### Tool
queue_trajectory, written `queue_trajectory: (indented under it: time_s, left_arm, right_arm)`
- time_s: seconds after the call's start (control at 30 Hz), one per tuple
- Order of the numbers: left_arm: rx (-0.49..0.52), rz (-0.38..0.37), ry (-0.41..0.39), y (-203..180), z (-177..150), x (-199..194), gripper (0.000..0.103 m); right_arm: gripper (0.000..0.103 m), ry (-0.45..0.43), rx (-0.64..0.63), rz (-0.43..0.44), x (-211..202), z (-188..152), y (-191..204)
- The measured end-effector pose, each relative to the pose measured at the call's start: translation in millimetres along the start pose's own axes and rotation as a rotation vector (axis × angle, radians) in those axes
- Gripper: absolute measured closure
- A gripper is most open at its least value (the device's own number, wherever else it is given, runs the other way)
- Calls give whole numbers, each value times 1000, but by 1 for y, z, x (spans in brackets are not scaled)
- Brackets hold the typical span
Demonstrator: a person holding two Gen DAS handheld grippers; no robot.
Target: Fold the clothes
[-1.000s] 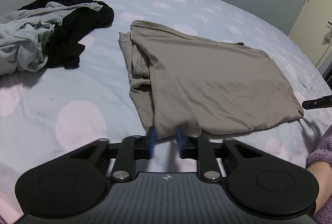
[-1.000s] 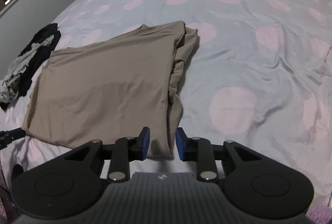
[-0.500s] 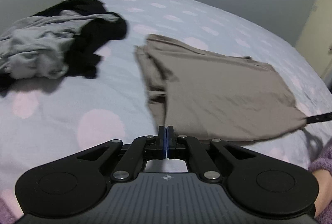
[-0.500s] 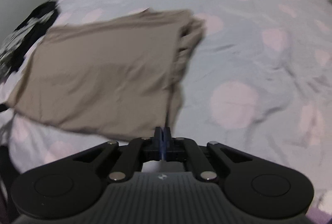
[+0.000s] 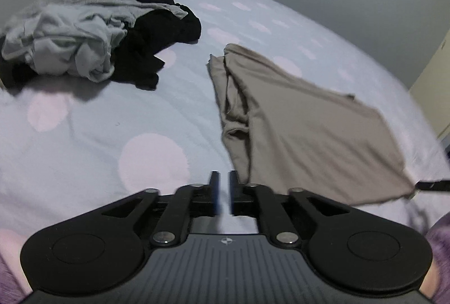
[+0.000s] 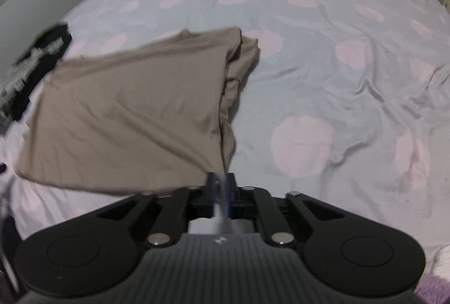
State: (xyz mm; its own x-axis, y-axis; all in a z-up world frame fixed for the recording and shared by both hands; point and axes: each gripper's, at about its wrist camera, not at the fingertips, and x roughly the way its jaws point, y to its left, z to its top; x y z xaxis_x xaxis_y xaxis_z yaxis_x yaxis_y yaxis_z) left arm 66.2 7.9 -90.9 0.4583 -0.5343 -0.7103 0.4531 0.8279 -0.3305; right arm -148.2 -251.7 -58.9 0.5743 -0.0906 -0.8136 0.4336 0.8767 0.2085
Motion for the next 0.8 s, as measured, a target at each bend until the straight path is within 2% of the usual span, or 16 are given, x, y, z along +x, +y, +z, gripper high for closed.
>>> queue_trajectory:
  time_s: [0.03, 0.1, 0.13, 0.3, 0.4, 0.43, 0.47, 0.5, 0.53, 0.57, 0.8]
  left_arm:
    - [-20, -21, 1, 1, 0, 0, 77]
    - [-56, -46, 9, 2, -1, 2, 59]
    - [-72, -55, 17, 2, -2, 3, 56]
    - [-136, -96, 103, -3, -9, 27, 55]
    - [-137, -94, 103, -8, -10, 36, 56]
    - [-131, -93, 100, -11, -10, 38, 56]
    - [-122, -92, 95, -13, -10, 39, 64]
    - [-110, -90, 91, -15, -10, 40, 80]
    - [-97, -84, 89, -17, -11, 41, 91]
    - [-90, -84, 86, -18, -11, 42, 95]
    - [-123, -115, -18, -17, 2, 0, 99]
  right_arm:
    - [56, -13, 20, 14, -2, 0, -2]
    - [56, -21, 56, 31, -2, 1, -6]
    - [56, -12, 70, 32, 0, 2, -7]
    - [49, 78, 158, 29, 19, 8, -16]
    - [48, 136, 218, 49, 31, 10, -23]
    - [49, 148, 225, 61, 34, 10, -23]
    - [52, 156, 220, 72, 37, 10, -22]
    - [66, 163, 213, 84, 39, 10, -20]
    - [85, 170, 207, 95, 41, 10, -18]
    - [91, 173, 200, 113, 43, 10, -17]
    - [96, 61, 163, 150, 11, 9, -12]
